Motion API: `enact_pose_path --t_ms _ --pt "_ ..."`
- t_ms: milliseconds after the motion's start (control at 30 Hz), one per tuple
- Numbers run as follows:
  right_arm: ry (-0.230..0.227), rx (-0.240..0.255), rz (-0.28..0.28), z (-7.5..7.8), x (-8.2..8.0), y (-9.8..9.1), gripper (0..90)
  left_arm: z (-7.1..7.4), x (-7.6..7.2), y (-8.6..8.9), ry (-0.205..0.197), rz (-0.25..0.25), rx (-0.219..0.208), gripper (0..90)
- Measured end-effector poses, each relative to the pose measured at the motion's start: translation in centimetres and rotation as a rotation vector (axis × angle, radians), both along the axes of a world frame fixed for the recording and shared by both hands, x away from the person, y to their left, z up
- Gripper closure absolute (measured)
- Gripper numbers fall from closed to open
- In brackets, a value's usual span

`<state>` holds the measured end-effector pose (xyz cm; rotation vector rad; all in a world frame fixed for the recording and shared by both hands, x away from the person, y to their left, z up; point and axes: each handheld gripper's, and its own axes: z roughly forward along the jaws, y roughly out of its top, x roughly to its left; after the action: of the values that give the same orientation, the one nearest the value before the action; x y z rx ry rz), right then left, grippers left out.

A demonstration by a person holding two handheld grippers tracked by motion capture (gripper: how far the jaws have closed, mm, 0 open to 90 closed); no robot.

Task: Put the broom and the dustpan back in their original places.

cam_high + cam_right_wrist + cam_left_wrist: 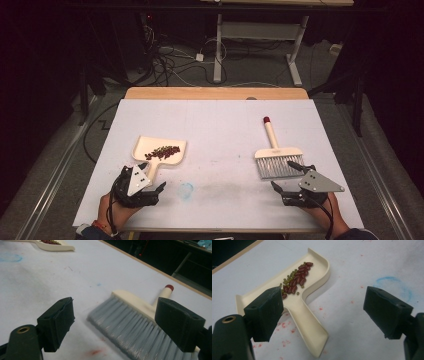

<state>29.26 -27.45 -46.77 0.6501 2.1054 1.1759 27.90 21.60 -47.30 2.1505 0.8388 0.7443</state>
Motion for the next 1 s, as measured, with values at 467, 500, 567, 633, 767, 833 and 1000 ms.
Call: enact_pose_path --t_ms 467,500,567,633,767,833,1000 --pt "0.039 0.024 0.013 -0.5 -0.3 -0.1 16.6 0.3 -0.5 -0.2 0.000 0.003 -0.018 15.7" --pt "0.039 0.026 0.012 -0.5 -0.3 -0.1 16.6 0.4 -0.6 -0.2 -0.005 0.001 -0.022 15.7" --pt "0.040 0.029 0.009 -0.4 -0.2 -0.2 16.6 0.3 -0.7 -0.2 -0.006 0.001 -0.016 15.7" --pt "0.037 0.031 0.012 -0.3 -0.2 -0.1 16.6 0.3 -0.6 -0.1 0.000 0.005 -0.016 15.7" --pt "0.019 0.021 0.014 -0.1 -0.3 0.1 16.7 0.2 -0.7 -0.1 0.001 0.003 -0.010 15.7" --pt "-0.006 0.014 0.011 0.1 -0.5 0.2 17.2 0.2 -0.8 -0.1 -0.002 -0.002 -0.009 15.7" --pt "-0.019 0.007 0.013 0.3 -0.5 0.5 17.3 0.2 -0.9 0.0 -0.003 0.001 -0.011 15.7"
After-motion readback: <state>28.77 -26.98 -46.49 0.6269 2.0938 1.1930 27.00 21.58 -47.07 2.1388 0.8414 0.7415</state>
